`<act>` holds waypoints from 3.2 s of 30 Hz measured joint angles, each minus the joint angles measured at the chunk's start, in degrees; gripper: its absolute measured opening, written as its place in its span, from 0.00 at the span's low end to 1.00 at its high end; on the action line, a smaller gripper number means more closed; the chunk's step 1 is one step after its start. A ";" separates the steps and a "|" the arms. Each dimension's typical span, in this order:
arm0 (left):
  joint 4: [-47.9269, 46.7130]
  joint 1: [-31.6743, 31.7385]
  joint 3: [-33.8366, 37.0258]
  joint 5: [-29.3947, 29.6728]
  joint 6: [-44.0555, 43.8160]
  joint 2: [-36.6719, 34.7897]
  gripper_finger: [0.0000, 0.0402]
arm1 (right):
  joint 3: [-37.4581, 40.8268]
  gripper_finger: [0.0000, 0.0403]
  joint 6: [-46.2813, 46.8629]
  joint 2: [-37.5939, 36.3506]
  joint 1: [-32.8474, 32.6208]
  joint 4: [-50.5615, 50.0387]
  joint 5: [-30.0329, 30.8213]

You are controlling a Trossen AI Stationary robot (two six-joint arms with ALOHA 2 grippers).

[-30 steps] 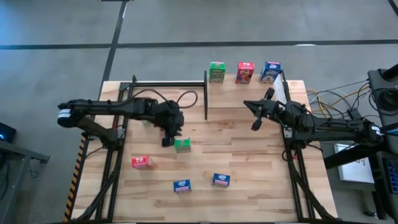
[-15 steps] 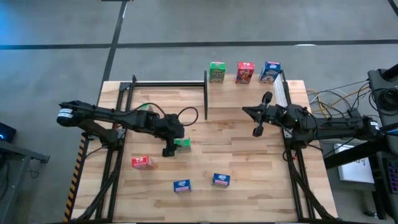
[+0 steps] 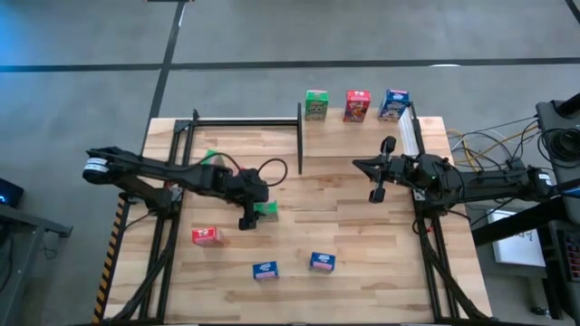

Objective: Stack cereal on shelf
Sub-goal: Put the bottom green cereal box on the shelf aligned with other green cereal boxes

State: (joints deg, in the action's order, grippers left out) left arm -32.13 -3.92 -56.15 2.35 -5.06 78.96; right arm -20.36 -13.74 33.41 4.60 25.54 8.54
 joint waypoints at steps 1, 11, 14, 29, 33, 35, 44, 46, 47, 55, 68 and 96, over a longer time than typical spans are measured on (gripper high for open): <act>0.90 -0.02 0.62 0.00 -0.06 0.01 0.68 | 0.00 0.02 -0.01 0.00 0.00 0.00 0.00; 4.68 -0.16 4.62 0.02 -0.07 1.14 0.69 | 0.00 0.02 0.01 0.00 0.02 0.02 0.02; 5.15 -0.46 4.57 0.02 0.83 1.81 0.67 | 0.00 0.02 -0.12 0.02 0.02 0.04 0.08; 4.85 -0.55 4.51 0.02 1.53 2.51 0.42 | 0.00 0.02 -0.27 0.02 0.02 0.02 0.44; 3.40 -0.55 3.01 0.02 1.56 2.51 0.39 | 0.00 0.02 -0.26 0.02 0.02 0.00 0.44; 2.20 -0.55 1.60 0.02 2.00 2.51 0.38 | 0.00 0.02 -0.26 0.02 0.02 0.00 0.44; 0.71 -0.37 -7.03 0.02 11.34 2.51 0.38 | 0.00 0.02 0.14 0.02 0.02 -0.10 0.44; 0.71 -0.25 -9.50 0.02 14.45 2.51 0.38 | 0.00 0.02 0.16 0.02 0.02 -0.21 0.44; 0.71 -0.06 -10.77 0.02 15.92 2.51 0.38 | 0.00 0.02 0.16 0.02 0.02 -0.24 0.44; 2.56 3.21 -20.14 0.04 26.80 2.51 0.38 | 0.00 0.02 0.08 0.02 0.02 -0.22 0.44; 16.80 15.11 -22.45 -1.47 33.02 4.42 0.38 | 0.02 0.02 -0.43 0.00 0.04 -0.11 0.44; 16.62 25.61 -29.54 -9.42 29.62 18.51 0.49 | 0.02 0.02 -0.83 -0.02 0.04 -0.35 0.48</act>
State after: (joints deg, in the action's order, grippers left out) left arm -15.51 21.69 -85.69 -7.07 24.56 97.47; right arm -20.34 -14.57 33.39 4.64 25.19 9.01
